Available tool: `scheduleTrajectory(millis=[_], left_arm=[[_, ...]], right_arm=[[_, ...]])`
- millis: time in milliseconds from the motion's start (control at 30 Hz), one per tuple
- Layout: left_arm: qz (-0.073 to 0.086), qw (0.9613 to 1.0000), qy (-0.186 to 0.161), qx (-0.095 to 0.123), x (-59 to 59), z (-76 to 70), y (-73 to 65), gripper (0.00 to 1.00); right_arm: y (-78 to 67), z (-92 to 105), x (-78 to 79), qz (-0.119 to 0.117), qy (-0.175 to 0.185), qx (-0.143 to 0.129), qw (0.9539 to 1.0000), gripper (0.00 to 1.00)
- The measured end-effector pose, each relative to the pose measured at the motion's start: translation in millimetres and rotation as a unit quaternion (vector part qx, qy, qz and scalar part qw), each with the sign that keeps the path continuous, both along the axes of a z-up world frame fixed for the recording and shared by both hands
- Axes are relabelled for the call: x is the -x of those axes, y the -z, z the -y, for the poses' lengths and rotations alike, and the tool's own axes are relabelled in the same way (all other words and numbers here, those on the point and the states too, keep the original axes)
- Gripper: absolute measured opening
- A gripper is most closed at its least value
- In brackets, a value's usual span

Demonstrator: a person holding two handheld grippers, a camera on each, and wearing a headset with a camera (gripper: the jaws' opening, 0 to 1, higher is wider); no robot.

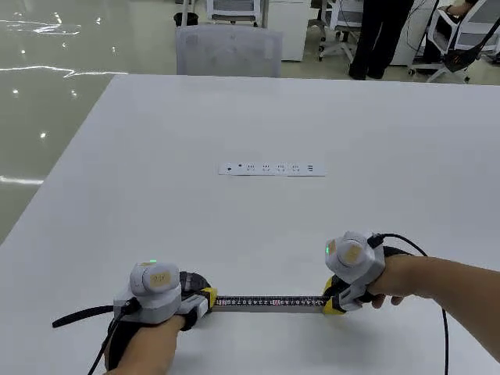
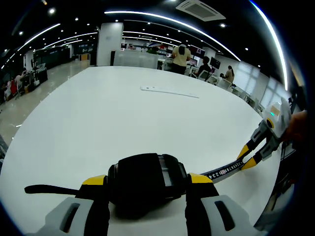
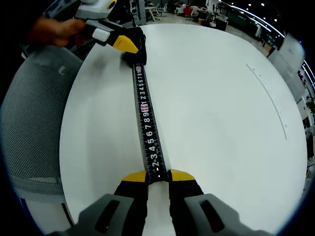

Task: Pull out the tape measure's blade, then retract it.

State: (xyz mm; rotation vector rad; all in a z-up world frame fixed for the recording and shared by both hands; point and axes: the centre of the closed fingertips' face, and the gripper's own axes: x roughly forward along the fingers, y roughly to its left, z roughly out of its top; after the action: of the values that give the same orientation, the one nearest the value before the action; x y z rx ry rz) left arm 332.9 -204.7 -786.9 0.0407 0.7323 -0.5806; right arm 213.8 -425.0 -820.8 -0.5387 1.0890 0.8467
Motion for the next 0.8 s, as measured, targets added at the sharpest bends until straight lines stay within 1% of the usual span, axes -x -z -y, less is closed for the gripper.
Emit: scheduleTrajectory(millis=[800], left_arm=[[-0.002, 1.0000, 0.004, -0.001, 0.0, 0.6, 0.0, 0.59]], right_arm=[[1.3, -12.8, -7.9, 0.004, 0.010, -0.008, 0.9999, 0.14]])
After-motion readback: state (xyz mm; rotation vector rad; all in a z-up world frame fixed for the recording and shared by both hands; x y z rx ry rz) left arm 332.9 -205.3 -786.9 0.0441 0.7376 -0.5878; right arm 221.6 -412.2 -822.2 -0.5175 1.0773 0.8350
